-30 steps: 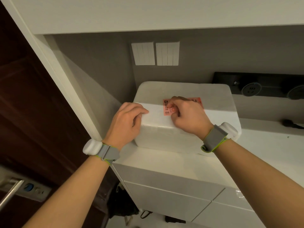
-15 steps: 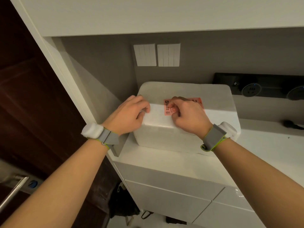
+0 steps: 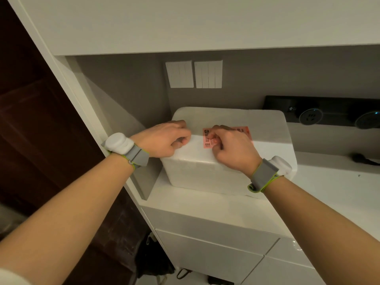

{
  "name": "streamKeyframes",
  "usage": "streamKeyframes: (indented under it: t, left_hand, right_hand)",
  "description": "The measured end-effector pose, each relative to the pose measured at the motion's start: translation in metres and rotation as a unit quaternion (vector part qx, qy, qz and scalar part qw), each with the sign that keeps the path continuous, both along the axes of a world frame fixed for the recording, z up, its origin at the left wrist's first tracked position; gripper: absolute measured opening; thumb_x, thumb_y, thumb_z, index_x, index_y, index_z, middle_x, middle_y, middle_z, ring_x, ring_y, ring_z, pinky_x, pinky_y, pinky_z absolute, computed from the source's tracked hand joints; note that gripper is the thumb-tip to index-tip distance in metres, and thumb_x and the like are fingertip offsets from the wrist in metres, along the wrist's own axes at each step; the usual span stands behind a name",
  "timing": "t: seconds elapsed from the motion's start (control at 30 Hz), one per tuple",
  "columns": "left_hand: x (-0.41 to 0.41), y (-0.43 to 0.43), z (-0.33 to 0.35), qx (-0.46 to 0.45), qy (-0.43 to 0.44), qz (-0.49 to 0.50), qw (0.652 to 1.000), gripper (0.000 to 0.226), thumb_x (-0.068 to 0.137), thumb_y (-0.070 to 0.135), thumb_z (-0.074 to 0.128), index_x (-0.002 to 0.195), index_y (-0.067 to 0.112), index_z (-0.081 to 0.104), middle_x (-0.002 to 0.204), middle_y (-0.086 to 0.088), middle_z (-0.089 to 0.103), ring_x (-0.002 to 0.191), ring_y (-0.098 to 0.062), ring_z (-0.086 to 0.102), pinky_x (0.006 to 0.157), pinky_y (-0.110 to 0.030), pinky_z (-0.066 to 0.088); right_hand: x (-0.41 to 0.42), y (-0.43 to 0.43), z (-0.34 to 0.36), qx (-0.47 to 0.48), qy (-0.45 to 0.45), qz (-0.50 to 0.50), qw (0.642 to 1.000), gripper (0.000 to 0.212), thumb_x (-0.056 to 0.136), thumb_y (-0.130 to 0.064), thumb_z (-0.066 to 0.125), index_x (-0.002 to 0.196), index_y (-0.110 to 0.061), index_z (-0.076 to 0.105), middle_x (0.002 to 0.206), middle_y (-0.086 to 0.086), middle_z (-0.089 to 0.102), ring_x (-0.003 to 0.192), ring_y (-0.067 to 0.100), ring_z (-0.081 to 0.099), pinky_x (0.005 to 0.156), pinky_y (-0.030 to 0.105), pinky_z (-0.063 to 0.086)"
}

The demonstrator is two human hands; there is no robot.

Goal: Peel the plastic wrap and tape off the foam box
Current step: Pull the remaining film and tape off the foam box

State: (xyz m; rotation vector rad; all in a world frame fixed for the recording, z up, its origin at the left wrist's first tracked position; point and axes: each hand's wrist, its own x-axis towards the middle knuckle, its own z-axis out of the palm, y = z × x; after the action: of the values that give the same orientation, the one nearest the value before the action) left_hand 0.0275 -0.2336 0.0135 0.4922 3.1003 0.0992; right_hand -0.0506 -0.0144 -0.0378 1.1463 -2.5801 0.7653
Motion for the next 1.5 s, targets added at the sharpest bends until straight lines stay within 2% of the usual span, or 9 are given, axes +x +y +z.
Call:
streamKeyframes:
  t: [0.23, 0.37, 0.43, 0.57, 0.77, 1.0, 1.2, 1.37, 1.5]
  left_hand:
    - [0.003, -0.005, -0.012, 0.031, 0.048, -0.001, 0.998, 0.019, 0.086, 0.004, 0.051, 0.088, 0.023, 0.047, 0.098, 0.002, 0.047, 0.087, -0.018, 0.043, 0.076, -0.036, 0.041]
    - [0.012, -0.011, -0.026, 0.051, 0.125, 0.014, 0.991, 0.030, 0.088, 0.004, 0.053, 0.114, 0.018, 0.060, 0.118, -0.001, 0.055, 0.106, -0.022, 0.050, 0.094, -0.038, 0.043]
    - [0.017, -0.013, -0.034, 0.047, 0.152, 0.000, 0.987, 0.035, 0.093, 0.005, 0.051, 0.123, 0.015, 0.064, 0.124, -0.002, 0.059, 0.109, -0.023, 0.051, 0.097, -0.036, 0.043]
    - [0.022, -0.014, -0.042, 0.059, 0.190, 0.000, 0.980, 0.029, 0.097, 0.008, 0.052, 0.121, 0.013, 0.068, 0.120, -0.002, 0.064, 0.105, -0.022, 0.054, 0.094, -0.036, 0.046]
    - [0.021, -0.016, -0.039, 0.053, 0.194, -0.010, 0.979, 0.023, 0.096, 0.008, 0.053, 0.113, 0.011, 0.068, 0.113, -0.003, 0.063, 0.102, -0.022, 0.054, 0.089, -0.039, 0.048]
    - [0.014, -0.017, -0.031, 0.024, 0.163, -0.026, 0.986, 0.014, 0.094, 0.009, 0.052, 0.102, 0.014, 0.062, 0.104, 0.000, 0.057, 0.094, -0.021, 0.050, 0.082, -0.041, 0.047]
    - [0.004, -0.012, -0.013, -0.004, 0.073, -0.044, 0.996, 0.009, 0.091, 0.009, 0.050, 0.093, 0.017, 0.054, 0.099, 0.001, 0.051, 0.088, -0.019, 0.046, 0.080, -0.037, 0.043]
    - [-0.004, -0.007, 0.005, -0.025, -0.012, -0.042, 0.999, 0.014, 0.090, 0.010, 0.050, 0.084, 0.022, 0.046, 0.095, 0.003, 0.046, 0.080, -0.018, 0.044, 0.072, -0.043, 0.044]
    - [-0.008, -0.004, 0.008, -0.040, -0.031, -0.037, 0.998, 0.018, 0.089, 0.009, 0.050, 0.081, 0.023, 0.045, 0.093, 0.004, 0.044, 0.077, -0.017, 0.043, 0.067, -0.043, 0.043]
  right_hand:
    - [-0.002, 0.000, 0.000, 0.003, -0.005, 0.005, 1.000, 0.033, 0.082, -0.013, 0.054, 0.112, -0.020, 0.064, 0.110, 0.001, 0.069, 0.094, 0.029, 0.066, 0.078, 0.037, 0.053]
    - [-0.005, 0.000, -0.001, -0.002, -0.009, 0.009, 1.000, 0.032, 0.082, -0.012, 0.054, 0.111, -0.020, 0.064, 0.108, 0.000, 0.069, 0.092, 0.027, 0.065, 0.074, 0.032, 0.050]
    - [-0.006, 0.000, -0.001, -0.002, -0.010, 0.009, 1.000, 0.032, 0.081, -0.012, 0.054, 0.111, -0.021, 0.064, 0.107, 0.000, 0.068, 0.091, 0.026, 0.065, 0.072, 0.029, 0.046]
    - [-0.006, -0.001, -0.001, -0.005, -0.010, 0.008, 1.000, 0.031, 0.081, -0.011, 0.054, 0.110, -0.020, 0.063, 0.105, 0.000, 0.067, 0.092, 0.027, 0.064, 0.074, 0.031, 0.048]
    - [-0.004, -0.001, 0.001, 0.002, -0.007, 0.009, 1.000, 0.032, 0.082, -0.012, 0.053, 0.112, -0.019, 0.064, 0.108, 0.002, 0.068, 0.094, 0.028, 0.065, 0.078, 0.036, 0.053]
    - [-0.003, 0.000, 0.000, -0.001, -0.005, 0.009, 1.000, 0.032, 0.082, -0.013, 0.053, 0.111, -0.021, 0.063, 0.110, 0.001, 0.069, 0.094, 0.028, 0.066, 0.079, 0.037, 0.053]
    - [-0.003, 0.000, -0.001, -0.003, -0.004, 0.006, 1.000, 0.033, 0.081, -0.014, 0.053, 0.111, -0.022, 0.063, 0.107, -0.001, 0.068, 0.092, 0.028, 0.065, 0.078, 0.036, 0.053]
    - [-0.003, 0.000, -0.002, -0.003, 0.000, 0.006, 1.000, 0.033, 0.081, -0.014, 0.053, 0.111, -0.022, 0.063, 0.106, -0.001, 0.069, 0.091, 0.027, 0.065, 0.077, 0.036, 0.053]
    - [-0.003, 0.000, -0.002, -0.004, 0.004, 0.006, 1.000, 0.033, 0.082, -0.013, 0.054, 0.112, -0.022, 0.063, 0.106, -0.001, 0.068, 0.091, 0.026, 0.065, 0.075, 0.033, 0.051]
